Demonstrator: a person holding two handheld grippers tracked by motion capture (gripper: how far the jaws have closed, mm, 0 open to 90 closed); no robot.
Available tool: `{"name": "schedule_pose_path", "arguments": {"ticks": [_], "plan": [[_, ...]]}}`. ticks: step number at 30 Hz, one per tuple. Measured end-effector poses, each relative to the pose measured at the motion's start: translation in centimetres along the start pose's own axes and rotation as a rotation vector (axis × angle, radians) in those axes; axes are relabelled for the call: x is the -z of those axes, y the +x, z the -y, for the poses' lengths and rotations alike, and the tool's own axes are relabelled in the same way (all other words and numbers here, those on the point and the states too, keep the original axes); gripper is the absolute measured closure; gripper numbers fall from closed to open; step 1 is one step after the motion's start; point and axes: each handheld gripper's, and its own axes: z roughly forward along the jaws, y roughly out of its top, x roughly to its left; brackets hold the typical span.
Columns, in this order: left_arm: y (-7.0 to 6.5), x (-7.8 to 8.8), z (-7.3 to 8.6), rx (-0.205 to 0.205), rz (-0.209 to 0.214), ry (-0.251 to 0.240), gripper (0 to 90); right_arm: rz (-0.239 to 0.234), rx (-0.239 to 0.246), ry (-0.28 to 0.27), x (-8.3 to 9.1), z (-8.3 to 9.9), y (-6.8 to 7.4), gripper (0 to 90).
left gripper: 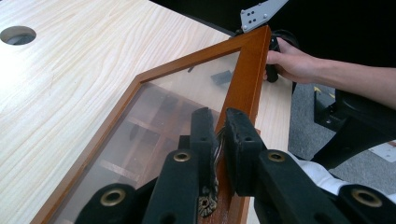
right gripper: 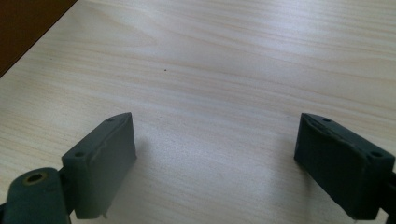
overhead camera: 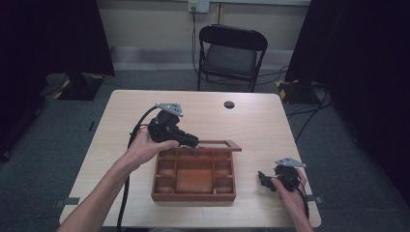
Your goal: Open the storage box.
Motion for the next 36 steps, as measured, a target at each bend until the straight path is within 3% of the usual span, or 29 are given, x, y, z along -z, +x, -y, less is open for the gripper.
{"name": "schedule_pose_path", "arguments": {"ticks": [36], "plan": [[-0.05, -0.06, 0.02, 0.001, 0.002, 0.005, 82.3, 0.0, 0.0, 0.0, 0.0, 0.0, 0.0, 11.4]]}}
